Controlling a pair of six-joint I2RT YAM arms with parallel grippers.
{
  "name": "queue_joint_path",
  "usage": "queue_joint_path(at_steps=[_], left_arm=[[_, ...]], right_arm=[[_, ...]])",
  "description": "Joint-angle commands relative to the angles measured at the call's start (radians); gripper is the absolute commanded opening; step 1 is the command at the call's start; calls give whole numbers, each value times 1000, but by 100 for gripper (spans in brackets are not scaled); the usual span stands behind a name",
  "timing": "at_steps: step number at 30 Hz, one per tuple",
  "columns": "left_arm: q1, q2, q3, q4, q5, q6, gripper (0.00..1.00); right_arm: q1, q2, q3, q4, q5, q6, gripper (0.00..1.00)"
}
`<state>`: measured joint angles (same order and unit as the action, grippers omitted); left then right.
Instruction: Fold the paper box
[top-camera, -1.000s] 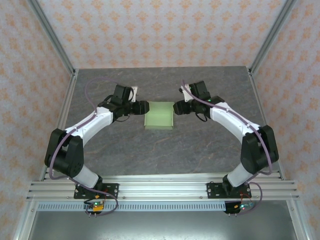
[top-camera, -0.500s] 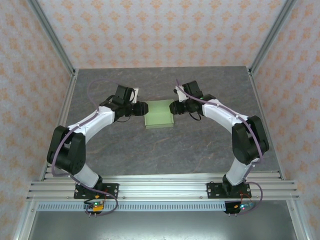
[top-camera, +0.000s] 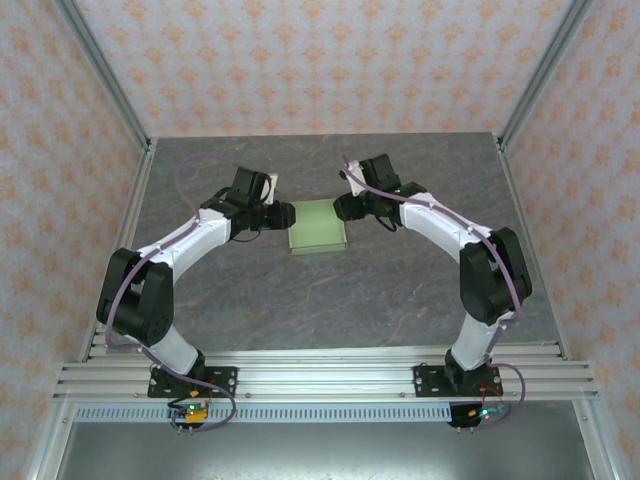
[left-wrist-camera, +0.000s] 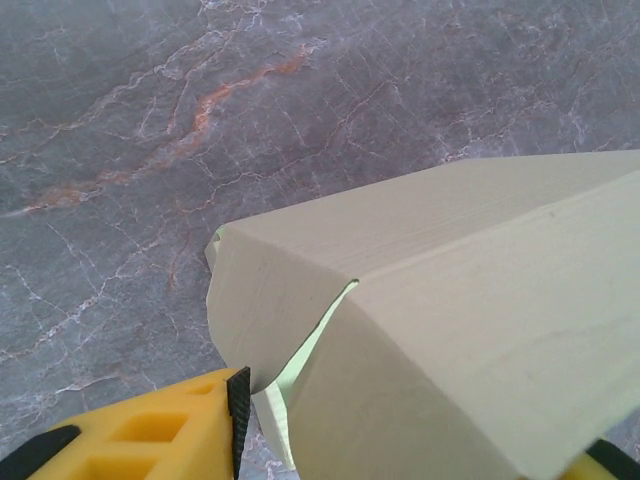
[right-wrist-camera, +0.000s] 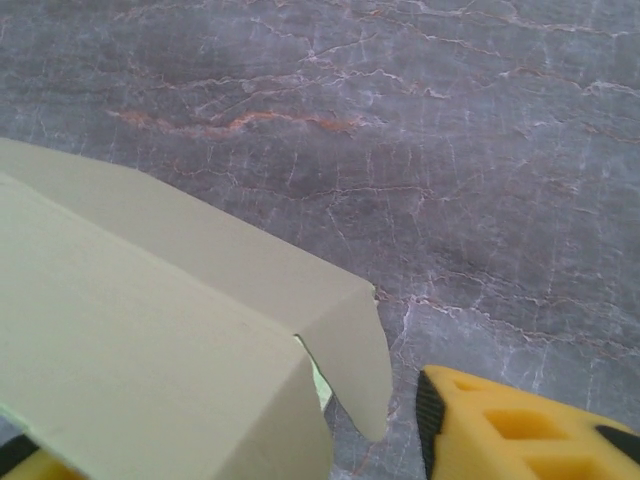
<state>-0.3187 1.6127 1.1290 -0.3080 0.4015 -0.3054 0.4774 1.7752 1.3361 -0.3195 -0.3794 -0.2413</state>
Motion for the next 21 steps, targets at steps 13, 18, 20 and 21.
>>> queue_joint_path(at_steps=[13, 18, 20, 21], left_arm=[[0, 57, 48, 5, 26, -65, 40], [1, 74, 61, -3, 42, -88, 39], [1, 78, 52, 12, 51, -95, 39], [0, 81, 48, 15, 51, -97, 39]], right_arm=[[57, 17, 30, 33, -3, 238, 25], [78, 15, 29, 48, 19, 293, 23], [82, 17, 29, 50, 28, 302, 23], [83, 19, 27, 51, 42, 308, 22]])
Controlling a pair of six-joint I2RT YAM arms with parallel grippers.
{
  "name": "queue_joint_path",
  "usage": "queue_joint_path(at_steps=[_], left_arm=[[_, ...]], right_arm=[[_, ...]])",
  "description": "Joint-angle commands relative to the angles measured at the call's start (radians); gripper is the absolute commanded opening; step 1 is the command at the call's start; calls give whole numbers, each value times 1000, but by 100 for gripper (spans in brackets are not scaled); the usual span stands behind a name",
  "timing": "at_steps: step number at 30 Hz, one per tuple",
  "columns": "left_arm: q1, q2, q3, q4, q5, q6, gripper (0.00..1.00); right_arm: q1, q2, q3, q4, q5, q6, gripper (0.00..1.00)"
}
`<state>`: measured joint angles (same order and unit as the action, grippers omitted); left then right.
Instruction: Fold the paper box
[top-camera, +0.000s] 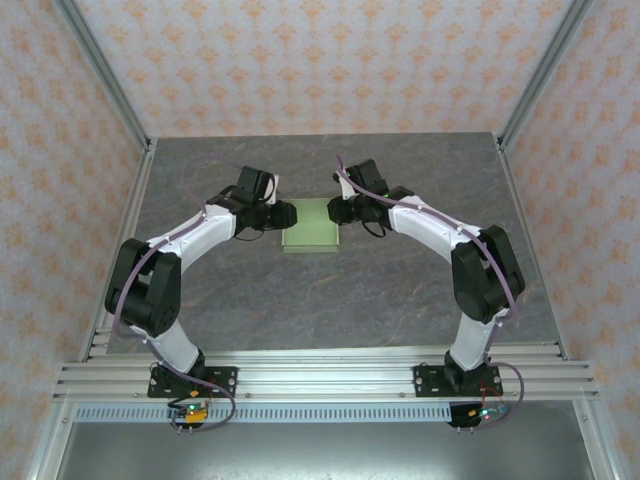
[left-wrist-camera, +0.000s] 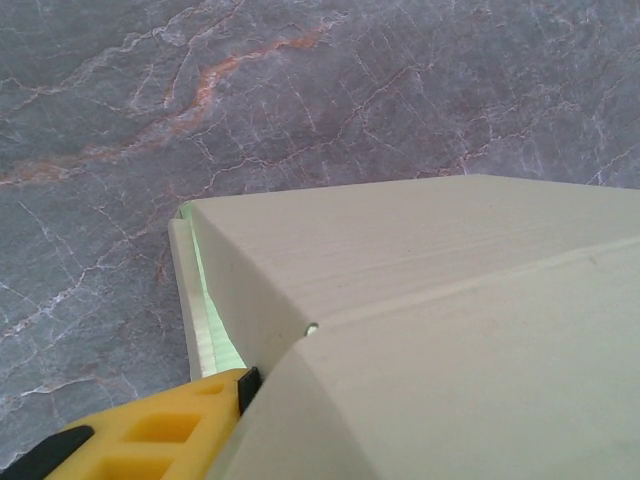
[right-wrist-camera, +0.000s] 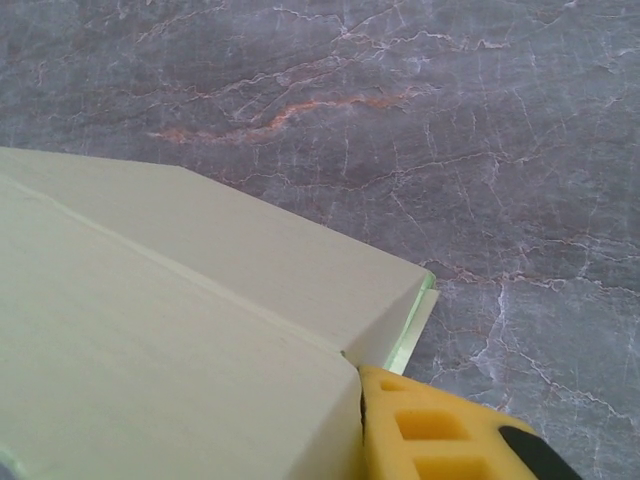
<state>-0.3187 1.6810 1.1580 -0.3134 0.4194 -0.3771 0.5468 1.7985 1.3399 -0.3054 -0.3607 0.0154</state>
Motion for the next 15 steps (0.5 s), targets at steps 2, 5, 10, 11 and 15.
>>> queue_joint_path(at_steps=[2, 5, 10, 11, 15], left_arm=[[0, 19, 16, 16, 31, -25, 39], [0, 16, -11, 35, 32, -35, 39], [0, 12, -49, 51, 24, -36, 39], [1, 6, -61, 63, 28, -41, 39], [0, -6, -103, 103, 34, -51, 39]], right_arm=[[15, -2, 12, 40, 51, 69, 21], [19, -8, -36, 69, 55, 73, 19], [27, -54, -156, 174, 56, 88, 18], [27, -66, -182, 199, 53, 90, 18], [28, -102, -250, 266, 64, 71, 18]])
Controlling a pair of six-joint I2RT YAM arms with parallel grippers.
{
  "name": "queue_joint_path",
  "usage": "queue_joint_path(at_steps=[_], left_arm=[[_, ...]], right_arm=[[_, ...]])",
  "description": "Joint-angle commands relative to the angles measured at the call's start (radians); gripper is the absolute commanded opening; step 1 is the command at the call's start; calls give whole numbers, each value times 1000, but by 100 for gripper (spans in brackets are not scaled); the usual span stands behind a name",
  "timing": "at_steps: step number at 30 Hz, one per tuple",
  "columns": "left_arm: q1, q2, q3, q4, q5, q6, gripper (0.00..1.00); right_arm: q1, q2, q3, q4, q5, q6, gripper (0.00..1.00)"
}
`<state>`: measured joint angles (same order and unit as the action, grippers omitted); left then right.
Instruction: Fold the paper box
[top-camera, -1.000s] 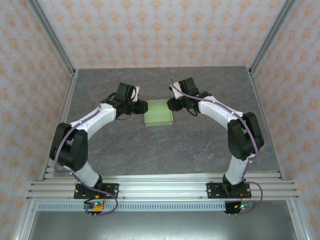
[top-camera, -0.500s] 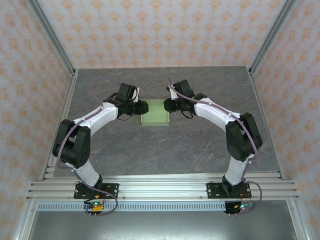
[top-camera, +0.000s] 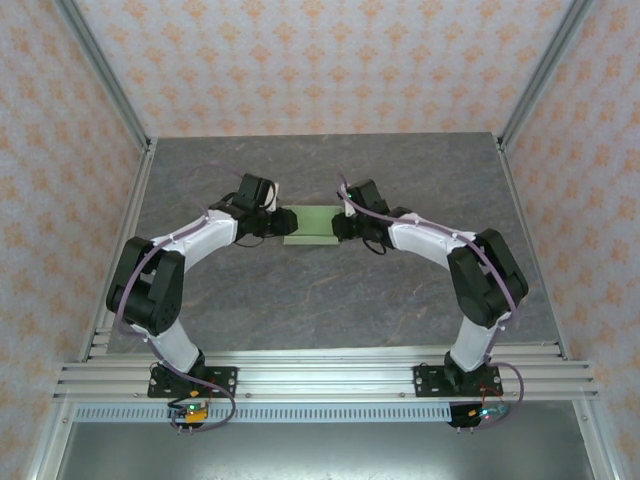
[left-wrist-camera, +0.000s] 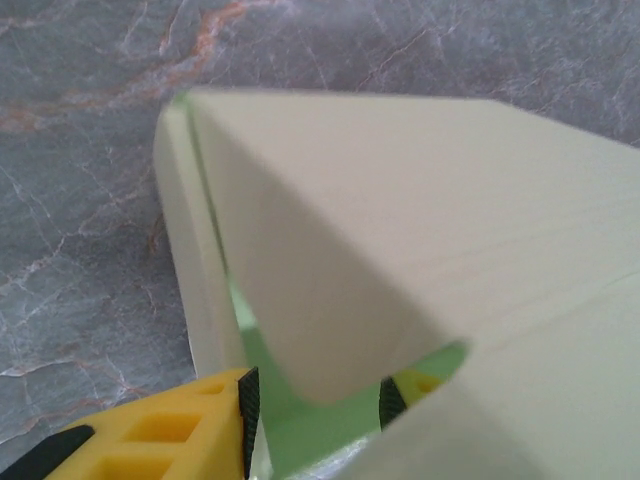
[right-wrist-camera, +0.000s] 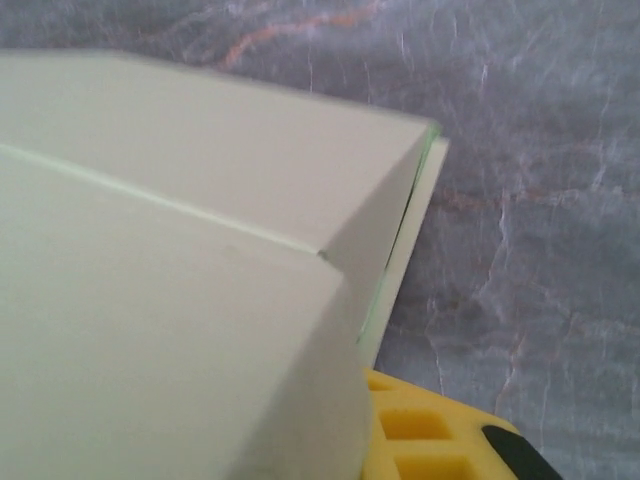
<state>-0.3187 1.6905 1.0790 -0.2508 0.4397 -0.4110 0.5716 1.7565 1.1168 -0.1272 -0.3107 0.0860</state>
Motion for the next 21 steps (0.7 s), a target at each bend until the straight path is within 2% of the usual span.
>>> queue_joint_path(at_steps=[1, 3, 7, 14, 18, 21], left_arm=[[0, -18, -25, 34, 16, -14, 39], [0, -36, -36, 29, 22, -24, 41], [0, -108, -94, 49, 22, -34, 53], [2, -265, -196, 45, 29, -73, 63], [33, -363, -186, 4, 2, -108, 68], [63, -395, -123, -52, -66, -152, 79]], right_arm=[[4, -68, -35, 89, 20, -2, 18], [4, -91, -52, 101, 19, -1, 21], [4, -141, -70, 94, 16, -3, 28], [4, -274, -172, 102, -2, 81, 48], [-1, -372, -219, 120, 52, 158, 56], [-14, -391, -161, 48, 139, 277, 69]])
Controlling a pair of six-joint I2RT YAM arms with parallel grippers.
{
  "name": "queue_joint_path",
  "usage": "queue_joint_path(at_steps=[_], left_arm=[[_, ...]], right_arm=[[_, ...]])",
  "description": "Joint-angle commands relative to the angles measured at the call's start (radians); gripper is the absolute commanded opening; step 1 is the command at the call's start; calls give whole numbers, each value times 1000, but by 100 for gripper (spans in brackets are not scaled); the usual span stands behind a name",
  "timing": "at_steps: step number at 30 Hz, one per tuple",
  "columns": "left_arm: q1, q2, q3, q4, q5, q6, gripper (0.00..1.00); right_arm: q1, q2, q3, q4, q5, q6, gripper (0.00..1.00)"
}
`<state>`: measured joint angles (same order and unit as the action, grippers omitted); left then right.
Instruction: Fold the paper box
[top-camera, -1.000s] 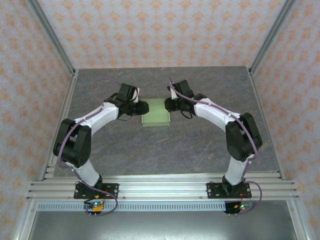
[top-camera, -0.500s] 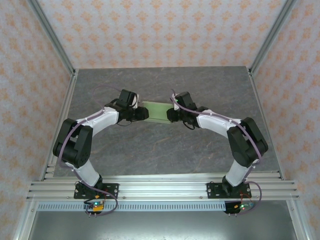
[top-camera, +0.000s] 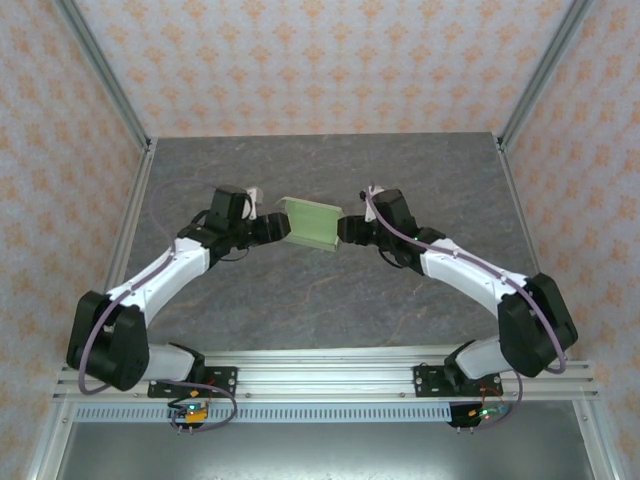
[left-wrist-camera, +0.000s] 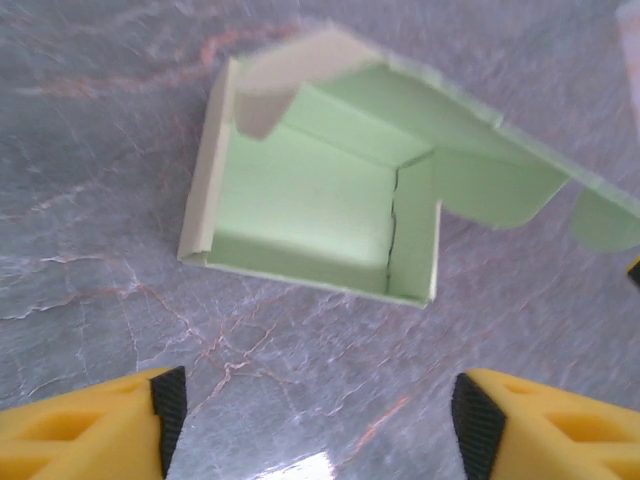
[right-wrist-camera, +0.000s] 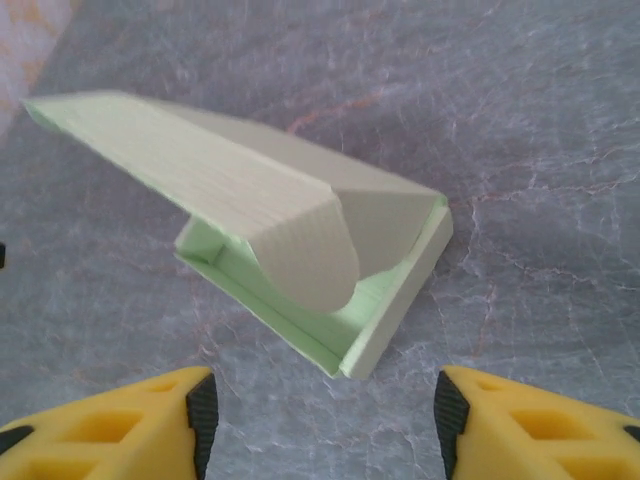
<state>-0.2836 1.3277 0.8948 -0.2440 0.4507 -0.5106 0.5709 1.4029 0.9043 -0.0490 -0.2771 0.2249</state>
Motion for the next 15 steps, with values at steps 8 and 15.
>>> queue_joint_path(at_steps=[8, 15], left_arm=[[72, 169, 287, -54, -47, -85, 80], [70, 358, 380, 17, 66, -115, 75]], right_arm=[[-109, 141, 312, -263, 33, 608, 71], [-109, 275, 330, -141, -122, 881, 71]])
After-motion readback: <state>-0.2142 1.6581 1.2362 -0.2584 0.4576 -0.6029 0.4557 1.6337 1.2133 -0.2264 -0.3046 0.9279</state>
